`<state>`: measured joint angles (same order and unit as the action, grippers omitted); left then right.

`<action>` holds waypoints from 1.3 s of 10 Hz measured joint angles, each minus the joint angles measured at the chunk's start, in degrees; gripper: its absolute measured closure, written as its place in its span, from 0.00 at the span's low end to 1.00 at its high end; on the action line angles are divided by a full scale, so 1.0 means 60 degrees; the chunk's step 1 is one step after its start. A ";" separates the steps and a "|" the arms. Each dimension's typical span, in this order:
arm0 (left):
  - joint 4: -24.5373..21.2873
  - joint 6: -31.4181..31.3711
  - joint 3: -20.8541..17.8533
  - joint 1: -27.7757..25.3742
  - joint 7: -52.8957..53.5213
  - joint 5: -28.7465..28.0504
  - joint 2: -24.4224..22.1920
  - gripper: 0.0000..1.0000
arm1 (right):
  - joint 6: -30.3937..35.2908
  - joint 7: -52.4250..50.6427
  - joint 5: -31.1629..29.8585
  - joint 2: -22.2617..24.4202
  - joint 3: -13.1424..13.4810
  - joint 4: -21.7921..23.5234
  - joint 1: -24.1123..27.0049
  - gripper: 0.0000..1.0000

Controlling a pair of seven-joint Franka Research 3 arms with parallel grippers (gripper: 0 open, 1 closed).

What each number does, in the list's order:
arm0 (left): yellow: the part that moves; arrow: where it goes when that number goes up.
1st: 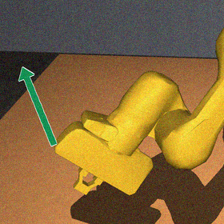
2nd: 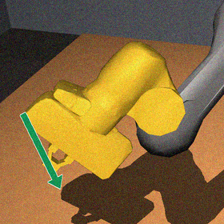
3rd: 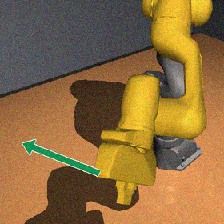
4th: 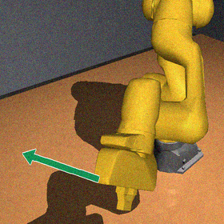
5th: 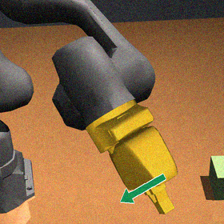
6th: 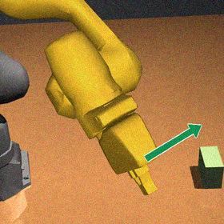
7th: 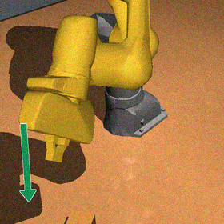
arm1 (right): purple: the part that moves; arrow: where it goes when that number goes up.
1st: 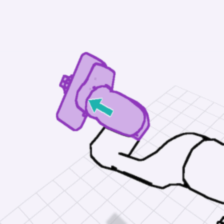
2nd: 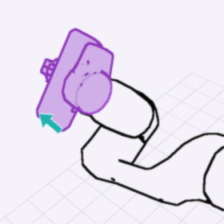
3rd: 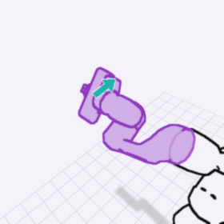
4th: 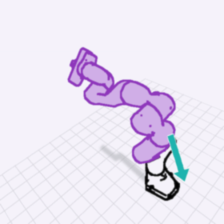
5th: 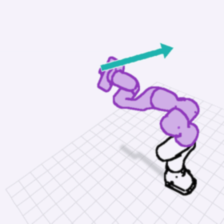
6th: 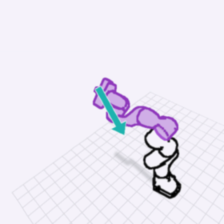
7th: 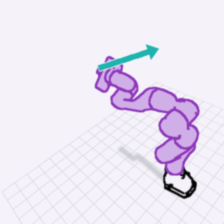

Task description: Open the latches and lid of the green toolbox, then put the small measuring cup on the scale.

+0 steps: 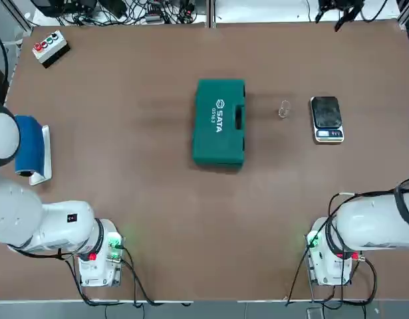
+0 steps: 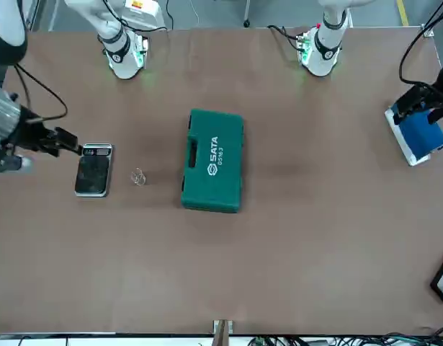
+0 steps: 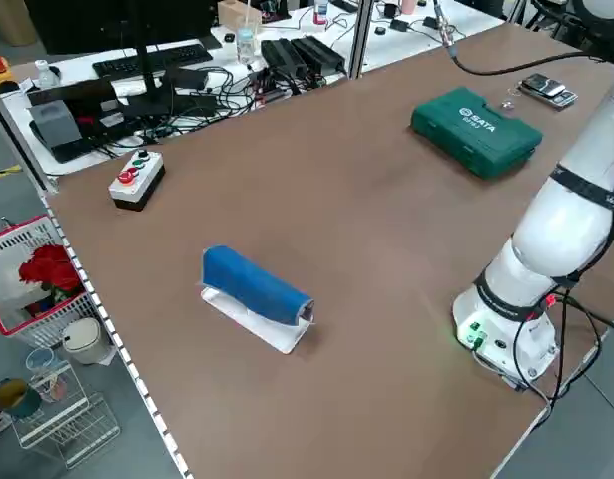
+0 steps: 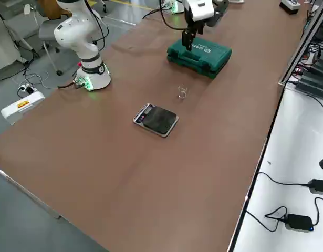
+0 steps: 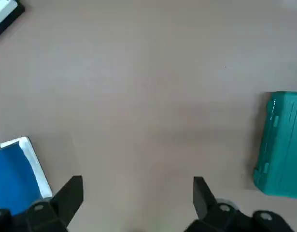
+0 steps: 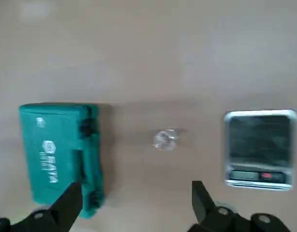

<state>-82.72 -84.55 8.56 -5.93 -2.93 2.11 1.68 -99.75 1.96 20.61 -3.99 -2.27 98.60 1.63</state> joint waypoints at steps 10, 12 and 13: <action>-0.1893 -0.0704 0.0474 0.0004 -0.0603 0.1197 0.0227 0.98 | -0.4136 -0.2986 0.5498 -0.1077 -0.1805 0.4501 -0.0450 0.00; -0.2702 -0.1432 0.1109 0.0028 -0.1147 0.1201 0.0095 0.99 | -0.4255 -0.5221 0.7369 -0.2006 -0.1819 0.4782 -0.0541 0.00; -0.3032 -0.1645 0.1293 0.0035 -0.1288 0.1202 0.0009 0.99 | -0.4281 -0.6020 0.8104 -0.2486 -0.1826 0.4817 -0.0612 0.00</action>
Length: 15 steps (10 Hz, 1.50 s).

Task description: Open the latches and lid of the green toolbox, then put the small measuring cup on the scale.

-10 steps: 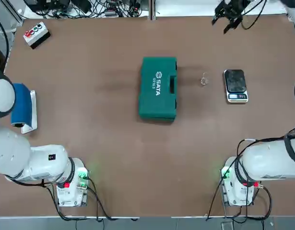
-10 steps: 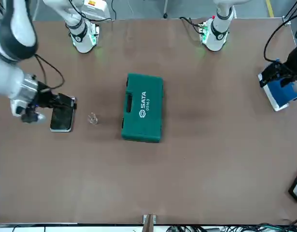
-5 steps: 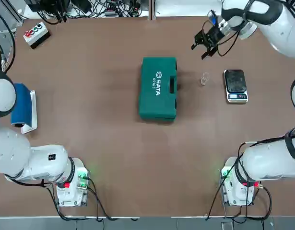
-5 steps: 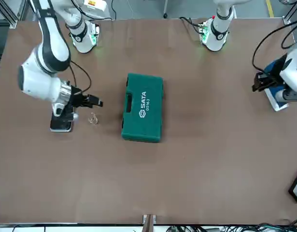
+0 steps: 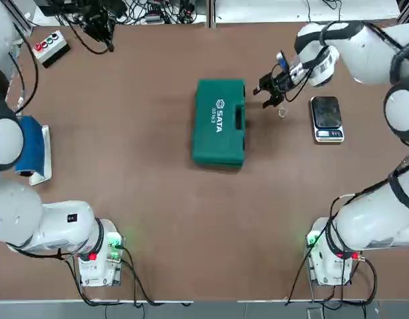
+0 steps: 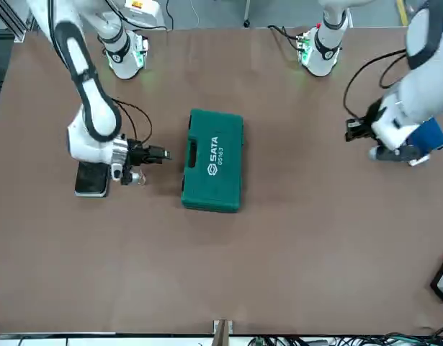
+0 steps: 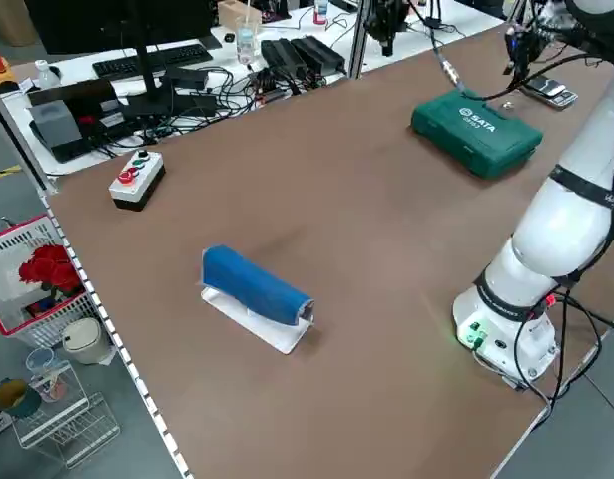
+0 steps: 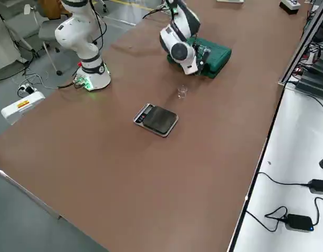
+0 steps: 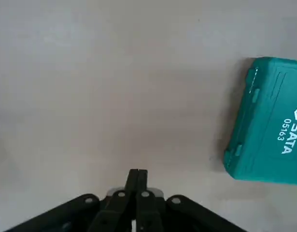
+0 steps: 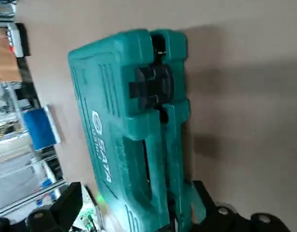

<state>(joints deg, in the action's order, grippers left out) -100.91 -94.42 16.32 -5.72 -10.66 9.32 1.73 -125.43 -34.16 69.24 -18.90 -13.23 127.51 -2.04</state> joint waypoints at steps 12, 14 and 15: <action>-0.0955 -0.0943 0.0268 -0.0005 -0.0204 0.0019 -0.0129 0.99 | -0.0223 -0.1563 0.1746 -0.1169 -0.0039 -0.0024 -0.0692 0.33; -0.0964 -0.0971 0.0273 -0.0005 -0.0223 0.0054 -0.0104 0.99 | -0.0231 -0.1809 0.2016 -0.1440 -0.0043 -0.0026 -0.0701 0.37; -0.0964 -0.0981 0.0276 -0.0004 -0.0307 0.0056 -0.0104 0.99 | -0.0231 -0.1839 0.2061 -0.1465 -0.0050 -0.0028 -0.0718 0.42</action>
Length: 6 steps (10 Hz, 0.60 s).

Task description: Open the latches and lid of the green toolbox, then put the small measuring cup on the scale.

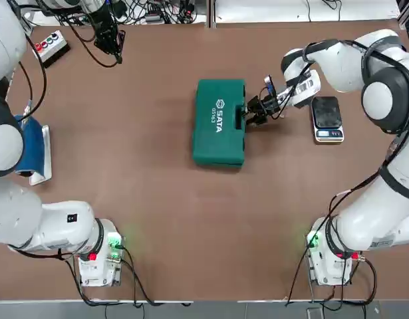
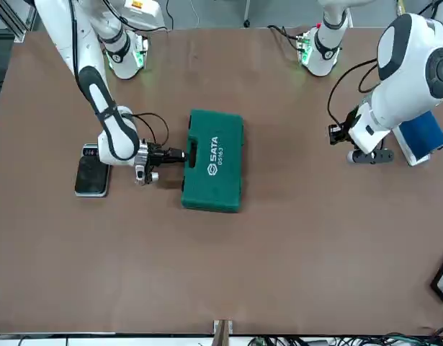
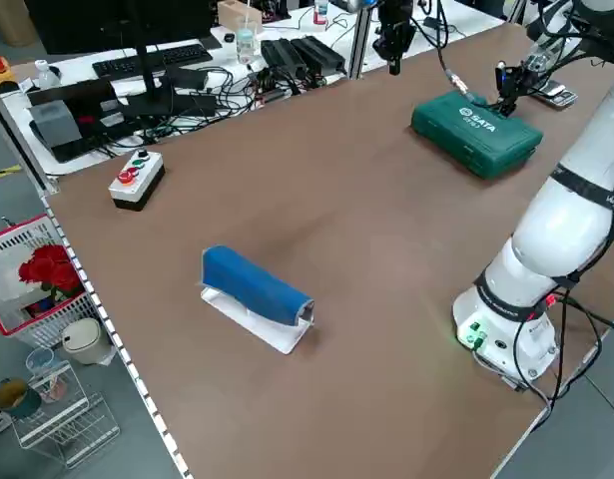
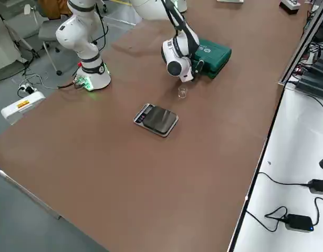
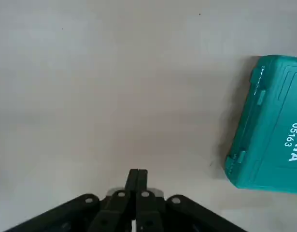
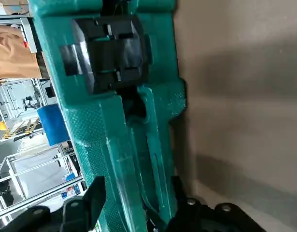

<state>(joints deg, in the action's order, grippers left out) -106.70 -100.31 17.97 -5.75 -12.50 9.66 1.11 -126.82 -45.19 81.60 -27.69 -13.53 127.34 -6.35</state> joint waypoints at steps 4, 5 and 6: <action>0.0000 -0.0074 0.0167 0.0002 -0.0308 0.0003 0.0000 0.99 | 0.0000 -0.0007 0.0052 0.0000 -0.0010 -0.0011 -0.0021 0.47; 0.0000 -0.0097 0.0172 0.0001 -0.0351 0.0003 0.0000 0.99 | 0.0000 -0.0008 0.0053 0.0000 -0.0012 -0.0013 -0.0021 0.48; 0.0001 -0.0111 0.0182 0.0000 -0.0395 0.0003 0.0000 0.99 | 0.0004 -0.0012 0.0055 0.0000 -0.0029 -0.0015 -0.0022 0.51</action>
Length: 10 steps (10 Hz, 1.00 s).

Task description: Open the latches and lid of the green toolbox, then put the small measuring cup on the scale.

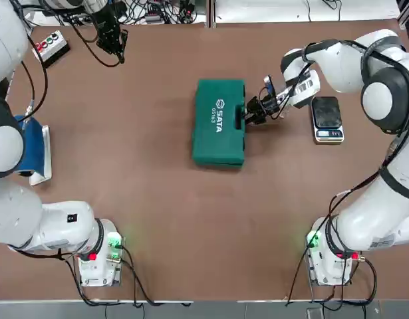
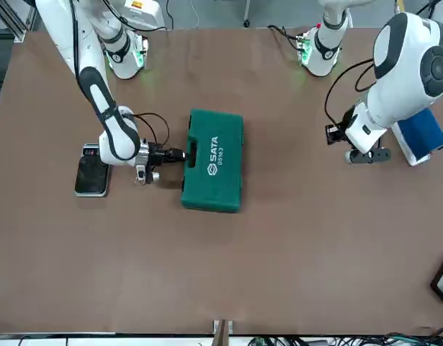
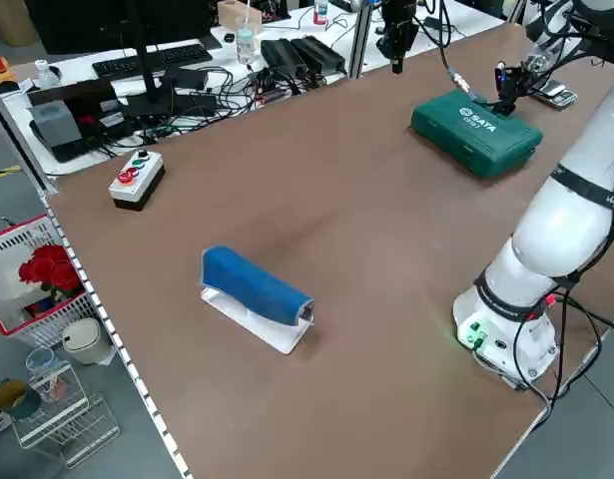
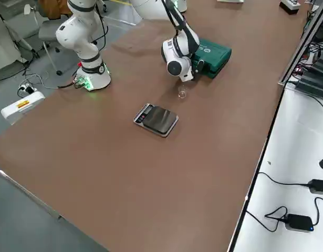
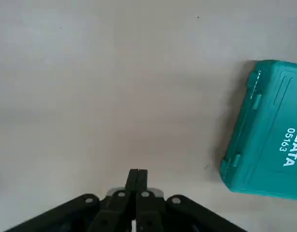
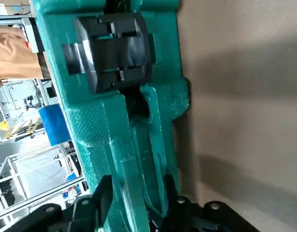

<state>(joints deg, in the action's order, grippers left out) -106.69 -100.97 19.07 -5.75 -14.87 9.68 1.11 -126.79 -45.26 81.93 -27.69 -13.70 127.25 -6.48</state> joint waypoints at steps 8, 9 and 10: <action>0.0014 -0.0019 0.0111 0.0001 -0.0337 0.0000 0.0000 0.99 | -0.0005 -0.0021 0.0005 -0.0001 -0.0111 -0.0008 -0.0001 0.76; 0.0017 -0.0020 0.0112 0.0001 -0.0351 0.0000 -0.0001 0.99 | -0.0005 -0.0217 0.0006 -0.0001 -0.0109 -0.0003 -0.0001 0.77; 0.0019 -0.0023 0.0112 0.0001 -0.0356 0.0000 -0.0001 0.99 | -0.0005 -0.0253 0.0006 -0.0001 -0.0109 -0.0003 -0.0001 0.78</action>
<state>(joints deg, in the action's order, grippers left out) -106.58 -101.11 19.74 -5.74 -17.01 9.68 1.11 -126.82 -46.78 81.97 -27.69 -14.35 127.23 -6.49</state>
